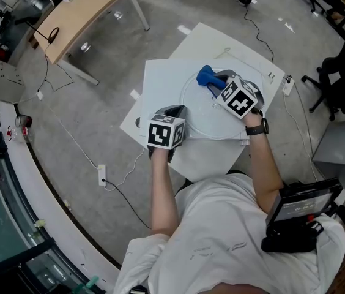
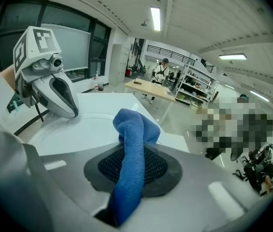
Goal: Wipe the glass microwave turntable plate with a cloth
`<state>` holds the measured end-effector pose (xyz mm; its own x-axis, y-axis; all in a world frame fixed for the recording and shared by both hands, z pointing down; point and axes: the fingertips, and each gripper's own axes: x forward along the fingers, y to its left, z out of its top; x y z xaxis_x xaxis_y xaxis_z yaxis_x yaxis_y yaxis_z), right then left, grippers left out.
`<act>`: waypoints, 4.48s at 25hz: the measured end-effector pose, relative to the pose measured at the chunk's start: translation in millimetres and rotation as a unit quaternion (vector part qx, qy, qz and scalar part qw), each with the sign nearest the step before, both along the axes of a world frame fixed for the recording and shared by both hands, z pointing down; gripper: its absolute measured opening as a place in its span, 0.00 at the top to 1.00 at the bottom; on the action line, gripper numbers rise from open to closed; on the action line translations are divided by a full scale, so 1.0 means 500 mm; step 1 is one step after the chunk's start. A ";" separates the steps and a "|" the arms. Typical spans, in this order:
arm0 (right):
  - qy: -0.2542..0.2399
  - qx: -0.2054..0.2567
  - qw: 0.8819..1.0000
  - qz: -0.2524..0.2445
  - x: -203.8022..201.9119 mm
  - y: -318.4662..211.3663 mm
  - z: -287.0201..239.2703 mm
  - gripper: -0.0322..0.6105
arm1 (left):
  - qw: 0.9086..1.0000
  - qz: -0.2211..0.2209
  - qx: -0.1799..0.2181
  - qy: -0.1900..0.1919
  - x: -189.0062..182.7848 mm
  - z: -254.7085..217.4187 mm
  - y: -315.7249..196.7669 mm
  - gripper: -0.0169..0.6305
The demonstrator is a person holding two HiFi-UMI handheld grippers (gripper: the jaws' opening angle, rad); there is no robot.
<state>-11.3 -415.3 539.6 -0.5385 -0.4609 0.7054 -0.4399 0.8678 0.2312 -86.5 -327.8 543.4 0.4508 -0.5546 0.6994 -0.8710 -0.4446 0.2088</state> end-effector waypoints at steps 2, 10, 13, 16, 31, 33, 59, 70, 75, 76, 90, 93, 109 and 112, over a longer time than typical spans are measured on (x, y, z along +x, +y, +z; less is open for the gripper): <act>0.020 -0.003 1.000 0.016 0.045 -0.007 0.003 0.84 | 1.000 0.000 0.001 0.000 0.000 0.001 -0.001 0.97; 0.106 -0.080 0.991 0.005 0.204 0.056 0.011 0.84 | 1.000 0.005 0.005 -0.011 -0.006 0.005 -0.002 0.97; 0.121 -0.126 0.983 -0.056 0.210 0.122 0.013 0.84 | 1.000 0.006 0.006 -0.011 -0.007 0.006 -0.003 0.97; 0.128 -0.172 0.967 -0.139 0.194 0.196 0.026 0.83 | 1.000 0.005 0.006 -0.011 -0.006 0.006 -0.005 0.97; 0.041 -0.111 0.958 -0.262 -0.088 0.226 0.009 0.84 | 1.000 0.004 0.007 -0.003 -0.009 0.005 -0.014 0.97; 0.020 -0.094 0.970 -0.223 -0.104 0.193 0.010 0.84 | 1.000 0.005 0.007 -0.003 -0.007 0.006 -0.013 0.97; 0.189 -0.204 0.928 -0.249 0.109 0.276 0.018 0.84 | 1.000 0.003 0.011 0.005 -0.007 0.005 -0.014 0.97; 0.107 -0.099 0.938 -0.313 -0.046 0.252 0.010 0.84 | 1.000 0.000 0.013 0.002 -0.009 0.002 -0.018 0.97; 0.090 -0.053 0.957 -0.269 -0.078 0.203 0.010 0.84 | 1.000 0.000 0.013 0.002 -0.009 0.003 -0.016 0.97; 0.090 -0.042 0.961 -0.259 -0.082 0.192 0.010 0.84 | 1.000 0.000 0.013 0.002 -0.009 0.003 -0.016 0.97; 0.179 0.029 0.981 -0.060 0.050 0.034 0.016 0.85 | 1.000 0.004 0.014 0.001 0.002 0.005 -0.011 0.97; 0.211 0.005 0.976 -0.055 0.091 0.043 0.009 0.85 | 1.000 0.005 0.014 0.001 0.002 0.004 -0.013 0.97; 0.159 -0.168 0.923 -0.307 0.011 0.305 0.009 0.83 | 1.000 0.004 0.015 0.000 -0.002 0.003 -0.019 0.97; 0.151 -0.116 0.937 -0.294 -0.031 0.268 0.007 0.84 | 1.000 0.002 0.017 -0.001 -0.001 0.003 -0.019 0.97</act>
<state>-26.6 -281.4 543.3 -0.4104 0.0377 0.9111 0.1855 0.9817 0.0429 -86.9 -337.1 544.8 0.4515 -0.5762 0.6813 -0.8699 -0.4542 0.1923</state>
